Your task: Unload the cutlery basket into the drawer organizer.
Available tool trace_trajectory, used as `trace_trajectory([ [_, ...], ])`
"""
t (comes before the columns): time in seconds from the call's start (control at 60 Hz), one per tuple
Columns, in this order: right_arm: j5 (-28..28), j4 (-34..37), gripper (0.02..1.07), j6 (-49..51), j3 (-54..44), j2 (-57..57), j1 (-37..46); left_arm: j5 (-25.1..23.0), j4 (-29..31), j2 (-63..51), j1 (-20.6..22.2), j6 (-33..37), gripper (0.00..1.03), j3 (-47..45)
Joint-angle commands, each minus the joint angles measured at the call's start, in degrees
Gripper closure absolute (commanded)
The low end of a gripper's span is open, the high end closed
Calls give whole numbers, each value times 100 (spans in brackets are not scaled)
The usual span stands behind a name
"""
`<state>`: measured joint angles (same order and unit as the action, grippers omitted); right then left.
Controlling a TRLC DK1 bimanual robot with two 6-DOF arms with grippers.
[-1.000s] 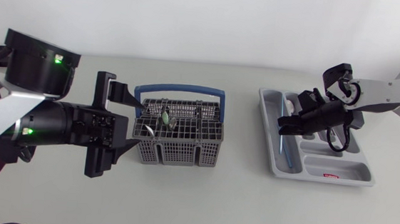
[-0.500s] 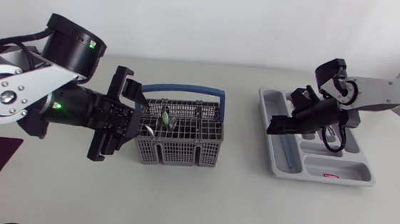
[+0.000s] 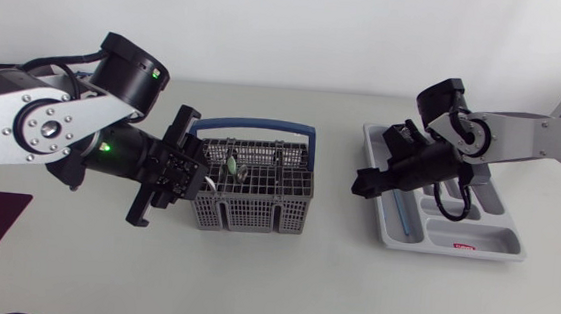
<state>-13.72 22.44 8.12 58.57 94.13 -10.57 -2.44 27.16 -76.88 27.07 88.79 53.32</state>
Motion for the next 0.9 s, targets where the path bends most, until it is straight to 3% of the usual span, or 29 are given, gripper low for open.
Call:
trace_trajectory([
  [0.0, 44, -20, 21, -30, -144, -219, -95, 42, 35, -152, 18, 252, 64, 135],
  [0.133, 71, -20, 21, -39, -240, -360, -253, 33, -105, -248, 35, 279, 73, 100],
  [0.217, 80, -20, 21, -39, -284, -404, -279, 33, -220, -310, 44, 279, 73, 47],
  [0.367, 80, -29, 21, -30, -372, -518, -314, 42, -413, -345, 97, 261, 88, -67],
  [0.883, 132, -2, 21, -3, -697, -1072, -376, 209, -351, 314, 273, 50, 89, -94],
])
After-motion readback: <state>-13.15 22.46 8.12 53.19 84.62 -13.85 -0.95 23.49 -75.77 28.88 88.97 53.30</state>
